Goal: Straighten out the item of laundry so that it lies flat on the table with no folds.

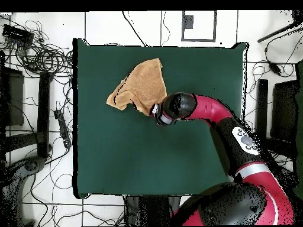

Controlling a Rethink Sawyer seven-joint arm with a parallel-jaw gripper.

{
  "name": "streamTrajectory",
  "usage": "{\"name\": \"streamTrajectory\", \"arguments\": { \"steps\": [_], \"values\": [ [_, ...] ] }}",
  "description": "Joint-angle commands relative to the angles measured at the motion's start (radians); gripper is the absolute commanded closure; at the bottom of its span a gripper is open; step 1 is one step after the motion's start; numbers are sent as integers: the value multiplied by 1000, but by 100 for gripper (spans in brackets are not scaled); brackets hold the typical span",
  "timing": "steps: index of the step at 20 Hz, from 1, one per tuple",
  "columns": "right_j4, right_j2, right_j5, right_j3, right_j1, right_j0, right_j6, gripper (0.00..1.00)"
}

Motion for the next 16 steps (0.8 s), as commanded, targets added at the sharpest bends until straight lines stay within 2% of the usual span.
{"name": "streamTrajectory", "arguments": {
  "steps": [1, 3, 4, 16],
  "values": [
    [-51, 68, -86, -5, 111, 12, -224, 0],
    [-52, 67, -98, -5, 110, 14, -215, 0],
    [-51, 68, -97, -3, 110, 14, -210, 100],
    [-65, 80, -115, -15, 122, 9, -195, 100]
  ]
}}
